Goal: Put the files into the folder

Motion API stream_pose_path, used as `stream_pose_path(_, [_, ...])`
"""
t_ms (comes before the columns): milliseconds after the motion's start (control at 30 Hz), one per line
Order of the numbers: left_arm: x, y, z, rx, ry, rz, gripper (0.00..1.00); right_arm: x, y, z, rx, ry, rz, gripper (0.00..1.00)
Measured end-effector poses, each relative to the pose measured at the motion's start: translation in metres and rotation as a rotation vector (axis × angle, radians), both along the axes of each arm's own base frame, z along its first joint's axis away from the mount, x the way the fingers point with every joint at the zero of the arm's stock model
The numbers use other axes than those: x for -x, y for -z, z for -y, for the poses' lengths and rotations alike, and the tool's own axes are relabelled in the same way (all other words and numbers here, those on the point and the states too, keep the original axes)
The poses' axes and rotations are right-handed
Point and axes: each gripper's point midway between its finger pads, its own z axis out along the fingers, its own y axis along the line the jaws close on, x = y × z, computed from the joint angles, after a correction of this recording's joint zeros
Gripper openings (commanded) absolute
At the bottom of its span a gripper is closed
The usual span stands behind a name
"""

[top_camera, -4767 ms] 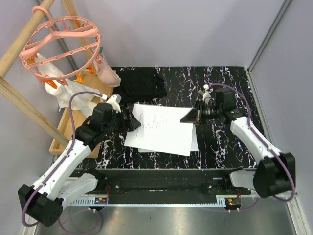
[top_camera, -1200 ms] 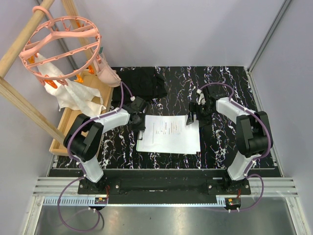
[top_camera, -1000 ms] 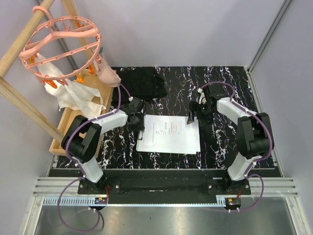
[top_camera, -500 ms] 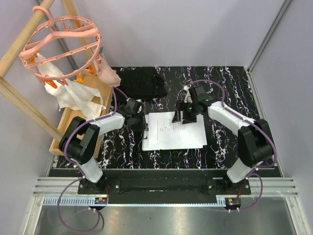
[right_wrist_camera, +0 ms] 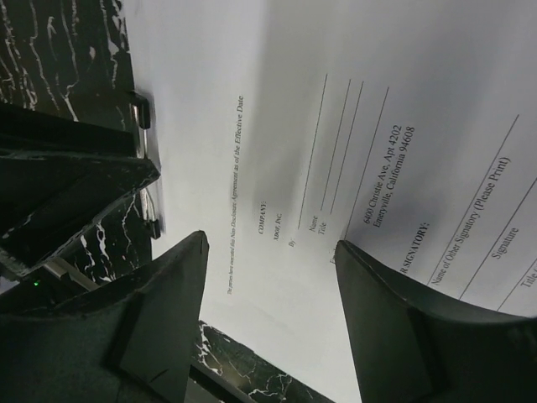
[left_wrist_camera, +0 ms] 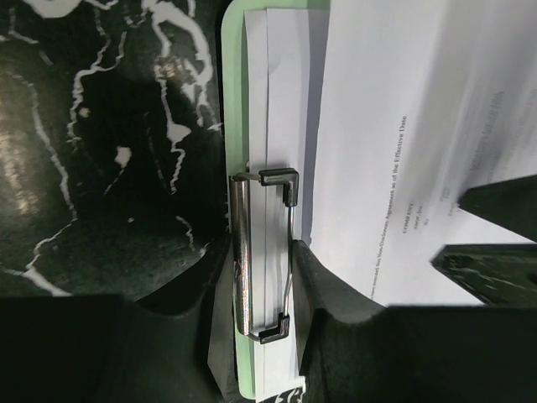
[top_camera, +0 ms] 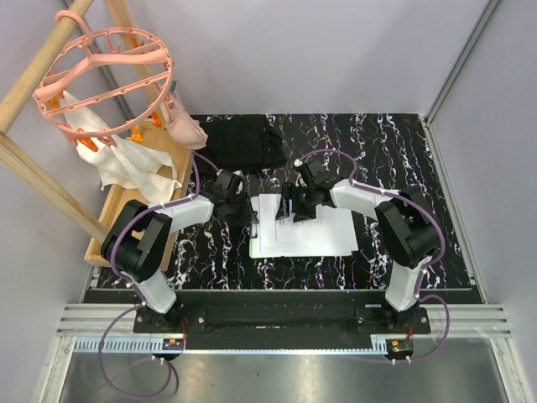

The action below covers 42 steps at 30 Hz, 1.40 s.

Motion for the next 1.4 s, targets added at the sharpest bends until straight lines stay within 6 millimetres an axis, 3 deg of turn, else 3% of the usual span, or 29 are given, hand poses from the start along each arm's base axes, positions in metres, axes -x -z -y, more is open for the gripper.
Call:
stream_pose_path(133, [0.0,-0.001,0.007,0.064,-0.001,0.033,0.0,0.002,0.015,0.003,0.023,0.012,-0.024,0.72])
stream_pose_path(433, [0.0,-0.002,0.007,0.108,-0.022,0.079,0.0,0.0,0.015,-0.002,0.003,0.024,-0.028,0.7])
stream_pose_path(700, [0.0,-0.002,0.006,0.103,-0.036,0.065,0.0,0.0,0.013,-0.033,-0.044,0.0,-0.019,0.71])
stream_pose_path(833, [0.0,-0.002,0.006,0.098,-0.039,0.065,0.0,0.004,0.01,-0.043,-0.058,-0.019,-0.014,0.78])
stream_pose_path(967, [0.0,-0.001,0.008,0.094,-0.037,0.057,0.0,0.006,0.002,-0.039,-0.038,-0.024,-0.008,0.9])
stream_pose_path(1133, [0.0,-0.001,0.01,0.096,-0.037,0.052,0.0,0.009,-0.027,-0.014,0.024,-0.03,0.04,0.98])
stream_pose_path(1233, [0.0,-0.002,0.01,0.095,-0.037,0.051,0.0,-0.001,-0.052,0.012,0.03,-0.003,0.094,1.0])
stream_pose_path(1333, [0.0,-0.002,0.01,0.092,-0.037,0.047,0.0,-0.02,-0.068,0.061,0.067,0.083,0.148,1.0])
stream_pose_path(1400, [0.001,-0.002,0.01,0.091,-0.037,0.045,0.0,-0.03,-0.065,0.103,0.134,0.158,0.159,1.0])
